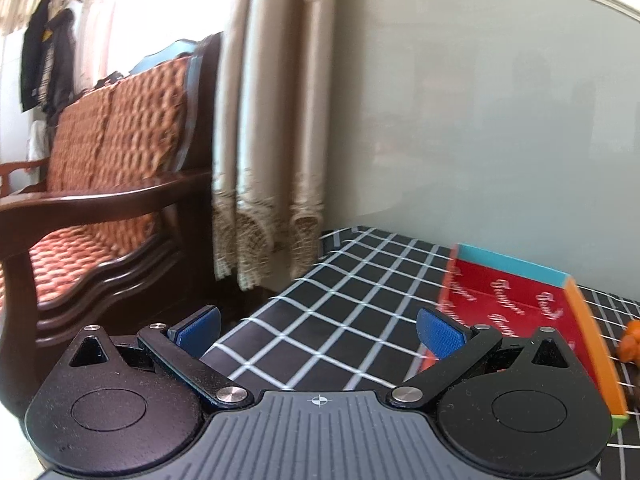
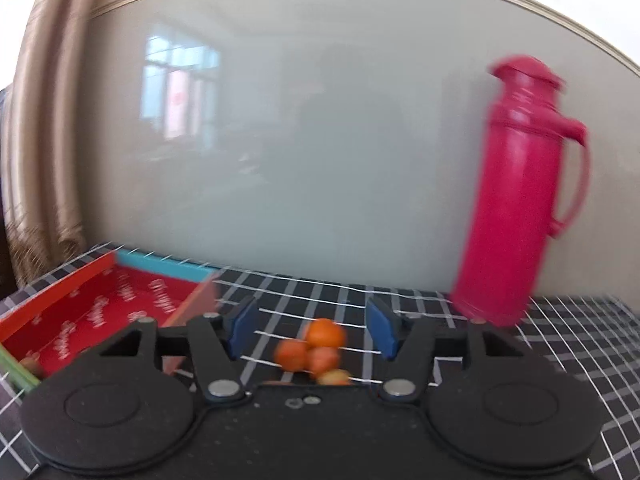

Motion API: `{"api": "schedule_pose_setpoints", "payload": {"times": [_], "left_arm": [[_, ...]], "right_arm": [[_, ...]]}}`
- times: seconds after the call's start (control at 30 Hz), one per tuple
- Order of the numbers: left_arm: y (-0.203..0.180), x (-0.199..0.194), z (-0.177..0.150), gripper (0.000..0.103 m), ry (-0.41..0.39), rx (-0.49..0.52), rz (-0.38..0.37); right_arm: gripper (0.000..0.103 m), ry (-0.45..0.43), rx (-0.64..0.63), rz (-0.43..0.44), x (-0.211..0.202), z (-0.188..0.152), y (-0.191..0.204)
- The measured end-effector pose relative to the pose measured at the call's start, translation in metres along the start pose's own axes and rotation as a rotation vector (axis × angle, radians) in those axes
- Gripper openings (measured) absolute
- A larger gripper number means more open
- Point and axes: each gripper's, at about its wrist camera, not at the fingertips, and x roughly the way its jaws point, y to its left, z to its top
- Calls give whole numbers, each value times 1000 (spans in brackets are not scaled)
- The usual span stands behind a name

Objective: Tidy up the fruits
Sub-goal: 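Move the right gripper back out of the box toward the mandarins, then grasp the mandarin in front of the large kiwi with the left gripper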

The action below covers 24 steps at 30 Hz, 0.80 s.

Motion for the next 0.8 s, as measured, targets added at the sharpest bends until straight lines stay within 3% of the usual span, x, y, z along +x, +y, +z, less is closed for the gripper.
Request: {"api": "schedule_pose_setpoints", "payload": {"times": [0.2, 0.47, 0.8], "left_arm": [[-36, -10, -2, 103, -13, 46, -75], [-76, -21, -6, 103, -22, 101, -147], [-136, -36, -19, 103, -9, 176, -294]], "right_arm": [[62, 38, 101, -55, 2, -9, -43], [62, 42, 117, -102, -6, -15, -78], [64, 45, 124, -143, -14, -21, -106]]}}
